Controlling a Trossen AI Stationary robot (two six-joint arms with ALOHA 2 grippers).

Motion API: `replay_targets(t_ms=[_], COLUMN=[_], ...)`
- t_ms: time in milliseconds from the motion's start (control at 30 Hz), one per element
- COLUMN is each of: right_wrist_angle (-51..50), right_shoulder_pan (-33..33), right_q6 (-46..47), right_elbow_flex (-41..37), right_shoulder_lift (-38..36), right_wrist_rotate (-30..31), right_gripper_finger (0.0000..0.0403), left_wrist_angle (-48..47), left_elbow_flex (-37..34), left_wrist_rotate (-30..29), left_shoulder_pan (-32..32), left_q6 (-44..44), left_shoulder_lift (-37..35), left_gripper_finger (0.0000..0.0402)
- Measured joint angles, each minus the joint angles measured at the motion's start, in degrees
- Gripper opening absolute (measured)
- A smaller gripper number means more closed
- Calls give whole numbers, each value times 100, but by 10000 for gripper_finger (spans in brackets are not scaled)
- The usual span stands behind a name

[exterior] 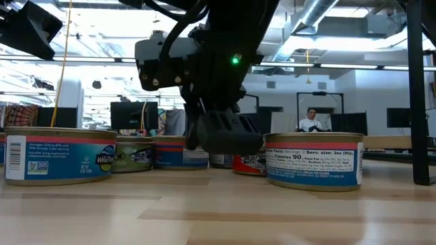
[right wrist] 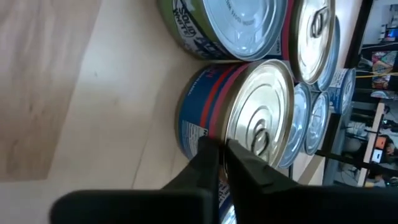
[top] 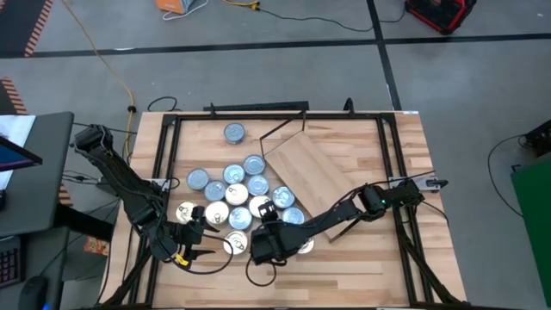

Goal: Stack canned seafood by type on shelf
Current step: Put the blue tuna can on the shelf

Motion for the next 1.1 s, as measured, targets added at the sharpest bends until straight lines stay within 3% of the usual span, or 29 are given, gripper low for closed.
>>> replay_targets(t_ms=[167,433,533,667,1100], right_wrist_angle=[-6,-13,-21,-43,12], right_shoulder_pan=[82,182,208,252,234], right_q6=[6,129,149,283,284], right_elbow_flex=[-5,-13,-35,-49,148], right_shoulder_lift=[-29,-19,16,39,34], right_wrist_rotate=[-107,-120,-513,-568,-447], right_gripper_finger=[18,26,22,25,34], left_wrist_angle=[0,0,0,1,-7], left_elbow_flex=[0,0,0,2,2], left_wrist_rotate=[-2,-4,-4,-10,90], left_shoulder_pan=[1,1,-1,1,1], left_q6=[-4,-11,-13,-17,-167], left_shoulder_lift=[0,0,0,0,0], left_gripper_finger=[279,279,279,279,279])
